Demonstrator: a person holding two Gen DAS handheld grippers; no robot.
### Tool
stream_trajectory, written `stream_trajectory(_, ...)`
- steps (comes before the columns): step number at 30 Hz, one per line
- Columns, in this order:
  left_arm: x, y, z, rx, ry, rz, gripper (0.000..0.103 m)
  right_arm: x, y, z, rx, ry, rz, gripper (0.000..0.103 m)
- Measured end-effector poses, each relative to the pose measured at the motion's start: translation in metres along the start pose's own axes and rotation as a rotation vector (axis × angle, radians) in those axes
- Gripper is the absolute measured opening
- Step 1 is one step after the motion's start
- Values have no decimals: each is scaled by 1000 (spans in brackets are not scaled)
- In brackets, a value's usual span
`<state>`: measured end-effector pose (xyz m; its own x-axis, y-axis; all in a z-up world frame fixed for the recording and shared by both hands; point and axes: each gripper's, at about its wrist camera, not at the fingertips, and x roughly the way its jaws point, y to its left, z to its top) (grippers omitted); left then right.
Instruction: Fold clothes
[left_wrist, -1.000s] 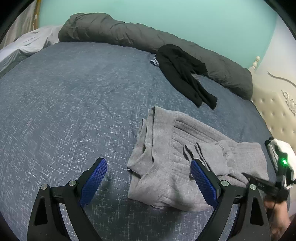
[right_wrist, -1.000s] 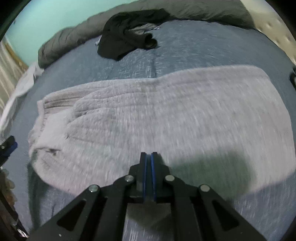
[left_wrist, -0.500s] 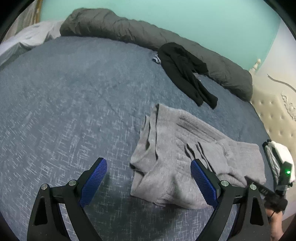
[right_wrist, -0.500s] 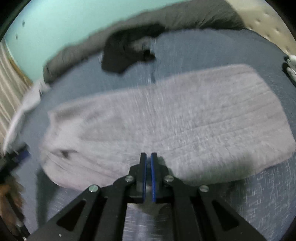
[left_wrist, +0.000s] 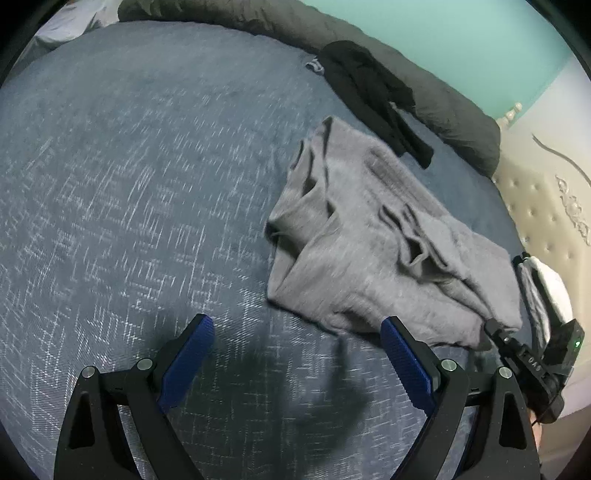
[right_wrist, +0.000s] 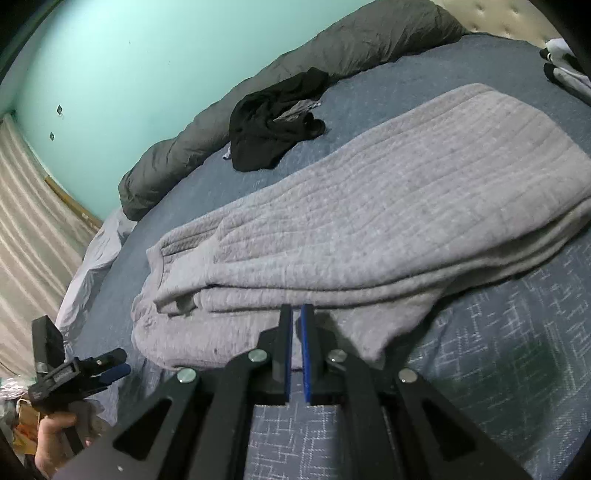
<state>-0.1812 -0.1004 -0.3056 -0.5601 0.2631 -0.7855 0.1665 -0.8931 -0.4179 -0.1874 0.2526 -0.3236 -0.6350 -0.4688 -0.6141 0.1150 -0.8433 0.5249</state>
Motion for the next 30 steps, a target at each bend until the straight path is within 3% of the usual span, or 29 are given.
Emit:
stream_trajectory(14,23,-17,-6,-52,36,-91,94,-10,-16,3,56,-41,28,5)
stream_trajectory(21,34,-16,-3,-147,35,-139,94,-13,-20,3,77,-45,40,5)
stream_trajectory(30,45,-26,2,-127,18,-85,94,-14,-24,2,97,-40,51,5)
